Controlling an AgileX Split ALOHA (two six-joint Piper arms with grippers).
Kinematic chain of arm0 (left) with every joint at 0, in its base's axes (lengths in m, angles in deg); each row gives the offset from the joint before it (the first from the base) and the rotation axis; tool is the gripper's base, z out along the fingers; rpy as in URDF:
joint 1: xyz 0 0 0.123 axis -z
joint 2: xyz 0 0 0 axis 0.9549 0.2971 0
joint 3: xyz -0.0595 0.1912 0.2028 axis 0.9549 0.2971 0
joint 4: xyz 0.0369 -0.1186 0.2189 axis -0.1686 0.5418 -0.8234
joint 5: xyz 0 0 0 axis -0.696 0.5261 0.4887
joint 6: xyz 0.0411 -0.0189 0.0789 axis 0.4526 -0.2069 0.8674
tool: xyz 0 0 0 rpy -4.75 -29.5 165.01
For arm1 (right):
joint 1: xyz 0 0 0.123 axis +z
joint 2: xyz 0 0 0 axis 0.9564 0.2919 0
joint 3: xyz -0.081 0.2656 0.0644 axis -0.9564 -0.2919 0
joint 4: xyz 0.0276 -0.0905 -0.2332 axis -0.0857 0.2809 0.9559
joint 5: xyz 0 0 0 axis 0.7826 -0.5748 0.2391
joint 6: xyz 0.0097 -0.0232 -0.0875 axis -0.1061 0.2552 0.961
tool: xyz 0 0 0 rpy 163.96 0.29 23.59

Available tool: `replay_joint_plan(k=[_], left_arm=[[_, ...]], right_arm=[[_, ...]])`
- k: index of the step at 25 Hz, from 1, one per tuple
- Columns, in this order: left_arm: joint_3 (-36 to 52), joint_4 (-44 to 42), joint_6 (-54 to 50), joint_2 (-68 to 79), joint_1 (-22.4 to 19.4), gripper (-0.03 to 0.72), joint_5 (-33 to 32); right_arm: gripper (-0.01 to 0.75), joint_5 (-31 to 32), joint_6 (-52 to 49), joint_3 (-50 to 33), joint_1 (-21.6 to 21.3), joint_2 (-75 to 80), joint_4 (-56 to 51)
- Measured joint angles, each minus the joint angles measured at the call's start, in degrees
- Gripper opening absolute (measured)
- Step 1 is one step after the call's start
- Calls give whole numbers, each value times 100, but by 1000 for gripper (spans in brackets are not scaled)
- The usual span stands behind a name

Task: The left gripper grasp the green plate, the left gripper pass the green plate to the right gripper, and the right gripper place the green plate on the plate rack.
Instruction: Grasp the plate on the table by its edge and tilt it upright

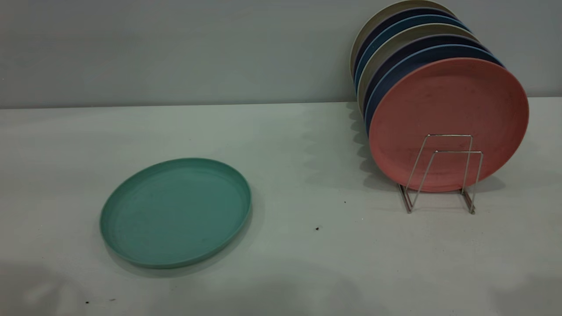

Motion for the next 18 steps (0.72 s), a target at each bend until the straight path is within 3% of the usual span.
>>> replay_joint_plan(k=[10,18], left_arm=[[-848,469,300,2717,0,589,343],[-2478,503,449,5110,-296,589,-54]], right_arm=[[500,-421,2071,333,1528,2008,-2447],[500,-437,2807,333,1905,2580,-3515]])
